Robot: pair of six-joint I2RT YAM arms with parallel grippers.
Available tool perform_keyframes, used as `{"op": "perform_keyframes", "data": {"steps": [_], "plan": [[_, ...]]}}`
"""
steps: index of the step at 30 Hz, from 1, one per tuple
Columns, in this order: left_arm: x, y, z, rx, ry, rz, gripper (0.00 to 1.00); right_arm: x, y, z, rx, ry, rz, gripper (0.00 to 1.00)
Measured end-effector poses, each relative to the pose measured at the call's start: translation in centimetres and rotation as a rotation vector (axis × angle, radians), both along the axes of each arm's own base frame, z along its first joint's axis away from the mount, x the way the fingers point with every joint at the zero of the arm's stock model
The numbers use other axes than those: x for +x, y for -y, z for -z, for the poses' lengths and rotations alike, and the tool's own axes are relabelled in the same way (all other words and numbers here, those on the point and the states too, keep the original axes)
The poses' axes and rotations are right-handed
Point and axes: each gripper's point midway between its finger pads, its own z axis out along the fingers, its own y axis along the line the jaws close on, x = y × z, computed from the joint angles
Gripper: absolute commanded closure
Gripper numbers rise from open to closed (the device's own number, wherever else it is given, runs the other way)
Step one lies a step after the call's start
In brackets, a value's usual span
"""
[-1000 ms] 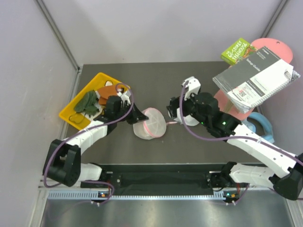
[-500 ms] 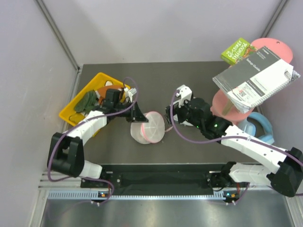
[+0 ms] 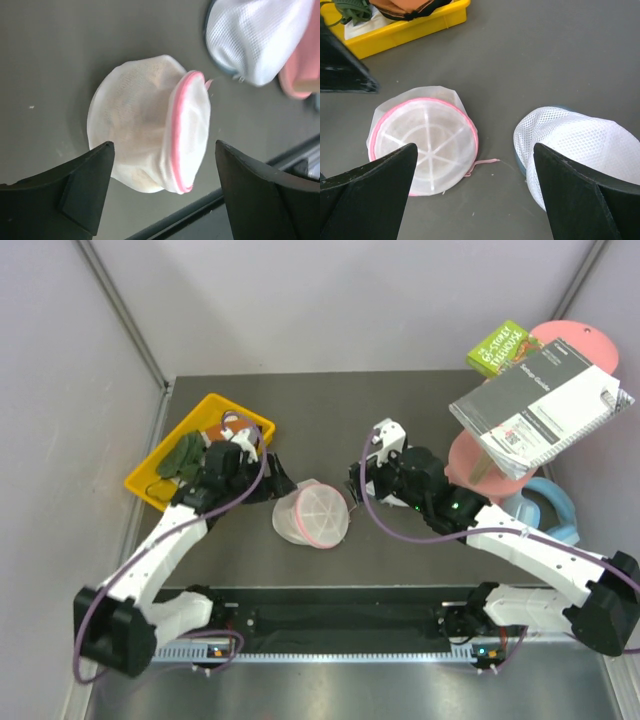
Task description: Unzip the laundry bag and remove the bra
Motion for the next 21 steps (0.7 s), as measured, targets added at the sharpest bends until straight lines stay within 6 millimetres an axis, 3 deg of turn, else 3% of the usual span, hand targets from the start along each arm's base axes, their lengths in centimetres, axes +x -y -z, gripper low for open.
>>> {"op": "perform_keyframes", "data": {"steps": [2,4,8,13,18,21], "plan": [[-1.2,-0.4,-1.4,-0.014,0.065,-0.066,0.22,0.0,0.0,0.0,0.005,-0.003,0.007,0.0],[-2.3,-0.4,-1.5,-0.042,0.082,-0.113,0.25,0.1,0.1,0.0,0.009,-0.007,0.015,0.0],[-5.1,0.1,0.9,-0.074,0.037,-0.177,0.28,0.3,0.3,0.0,0.019,-0.013,0.042,0.0],[-8.3,2.7,4.1,-0.131,-0.048,-0.185,0.29,0.5,0.5,-0.1,0.031,-0.02,0.07,0.0],[-8.3,4.5,4.6,-0.182,-0.075,-0.21,0.31,0.5,0.6,-0.1,0.038,-0.025,0.081,0.0],[-7.6,4.9,4.9,-0.191,-0.079,-0.236,0.45,0.4,0.9,-0.3,0.044,-0.019,0.088,0.0]]}}
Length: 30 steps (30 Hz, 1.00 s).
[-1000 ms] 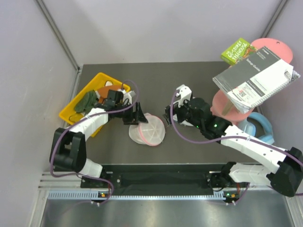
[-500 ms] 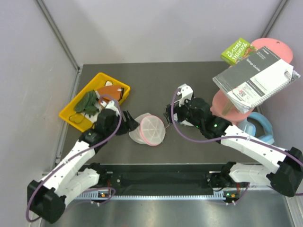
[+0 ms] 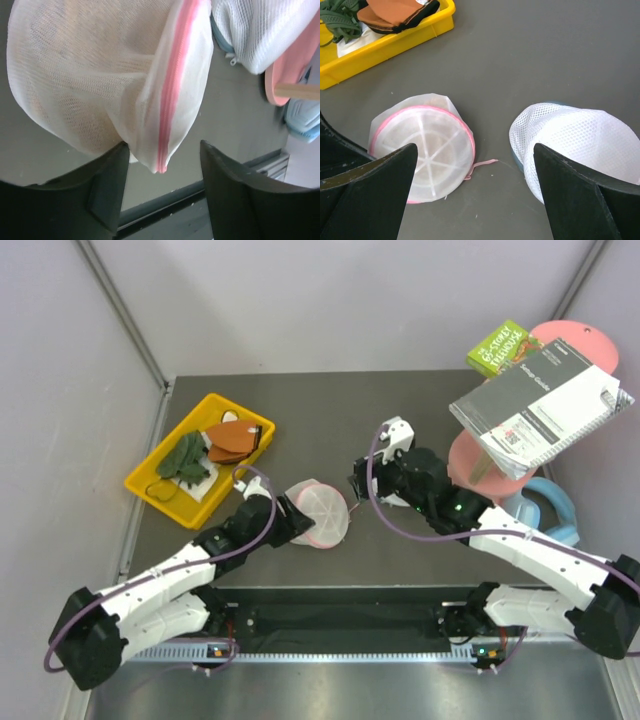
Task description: Unzip the laundry bag and remove the bra
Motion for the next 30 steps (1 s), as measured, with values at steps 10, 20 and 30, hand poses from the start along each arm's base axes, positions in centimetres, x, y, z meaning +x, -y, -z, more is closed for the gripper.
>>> {"op": "perform_keyframes", "data": {"steps": [10,20,30], "plan": [[1.6,-1.0,1.1,0.099,0.029,-0.043,1.0,-0.5,1.1,-0.6,0.005,0.014,0.021,0.0],[7.2,-6.3,-2.6,0.155,0.084,0.016,1.0,-0.8,0.8,0.4,-0.019,-0.013,-0.003,0.0],[5.2,-0.3,-3.7,-0.063,0.01,0.561,1.0,-1.1,0.3,1.1,-0.024,-0.038,-0.033,0.0]]}}
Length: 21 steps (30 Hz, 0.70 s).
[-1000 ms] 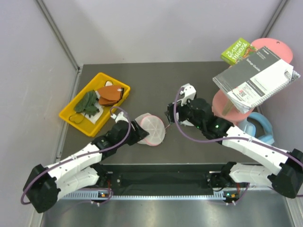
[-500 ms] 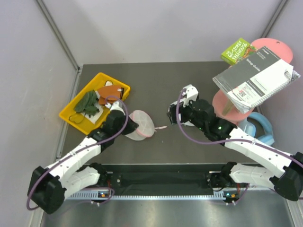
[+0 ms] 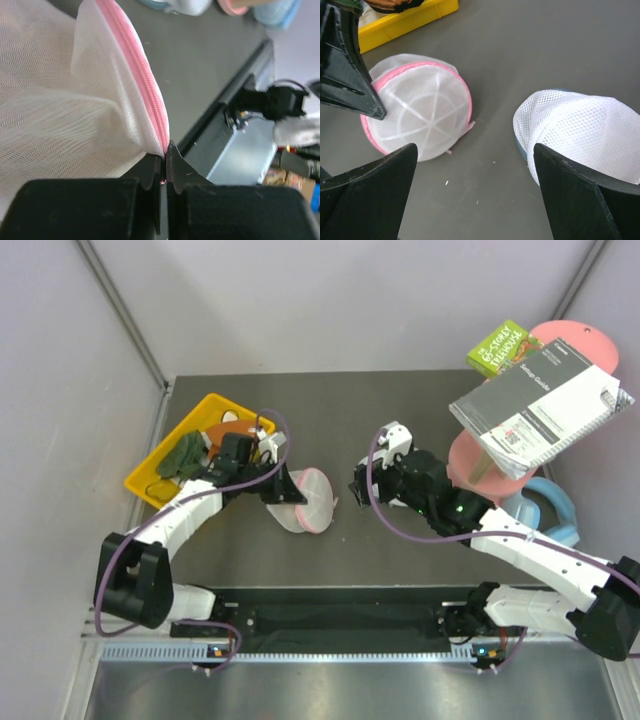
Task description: Unzip the laundry bag and remove the bra
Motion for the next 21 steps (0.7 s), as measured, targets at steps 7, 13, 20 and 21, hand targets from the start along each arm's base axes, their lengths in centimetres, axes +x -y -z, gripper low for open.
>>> {"op": "perform_keyframes", "data": {"steps": [7,13,20,21], "plan": [[-2.0,1.0,-2.0,-0.069,0.048,0.234,0.78,-0.1,0.1,0.2,-0.006,-0.007,-0.001,0.0],[-1.4,-0.5,2.7,0.074,-0.081,0.177,0.21,-0.2,0.0,0.3,-0.006,-0.01,-0.007,0.0],[1.7,-4.2,4.5,0.317,-0.061,-0.077,0.01,-0.3,0.1,0.7,-0.013,-0.017,-0.006,0.0],[2.1,-4.8,4.2,0.341,-0.042,-0.117,0.01,-0.4,0.2,1.1,-0.016,-0.024,-0.005,0.0]]}}
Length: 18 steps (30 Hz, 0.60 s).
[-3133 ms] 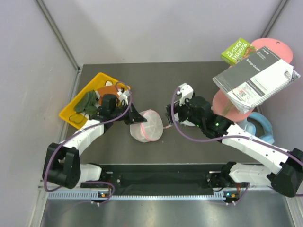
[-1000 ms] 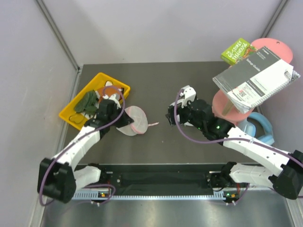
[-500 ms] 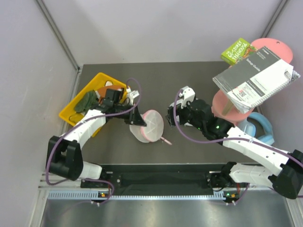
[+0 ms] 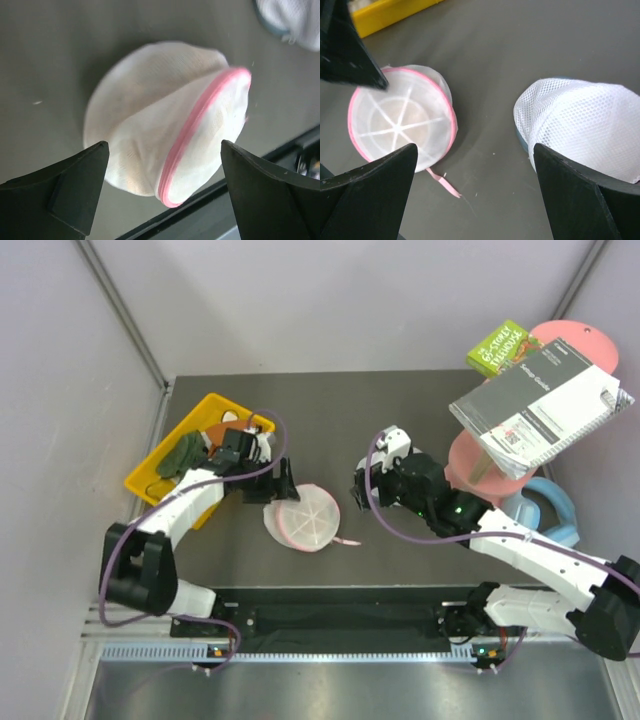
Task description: Unzip the laundry bag and remove the bra
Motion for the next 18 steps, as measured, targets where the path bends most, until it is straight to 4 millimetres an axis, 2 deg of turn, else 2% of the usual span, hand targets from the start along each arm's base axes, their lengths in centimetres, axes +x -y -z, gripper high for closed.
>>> {"op": "perform_keyframes", "data": {"steps": [4,6,9,13,18], "plan": [[0.4,-1.7,-3.4,0.02,0.135,-0.15,0.05,-0.4,0.3,1.3,-0.016,-0.028,0.0,0.0],[-0.3,-2.4,-5.5,-0.007,0.21,-0.226,0.07,-0.5,0.2,1.5,-0.014,-0.034,-0.003,0.0],[-2.0,-2.7,-6.4,-0.049,0.256,-0.301,0.12,-0.5,-0.1,1.5,-0.003,-0.039,-0.01,0.0],[-4.8,-1.8,-4.4,-0.073,0.211,-0.341,0.2,-0.5,-0.7,2.0,0.0,-0.054,-0.024,0.0],[-8.8,0.5,-0.8,-0.111,0.106,-0.344,0.22,-0.5,-1.2,2.5,0.003,-0.069,-0.042,0.0]]}}
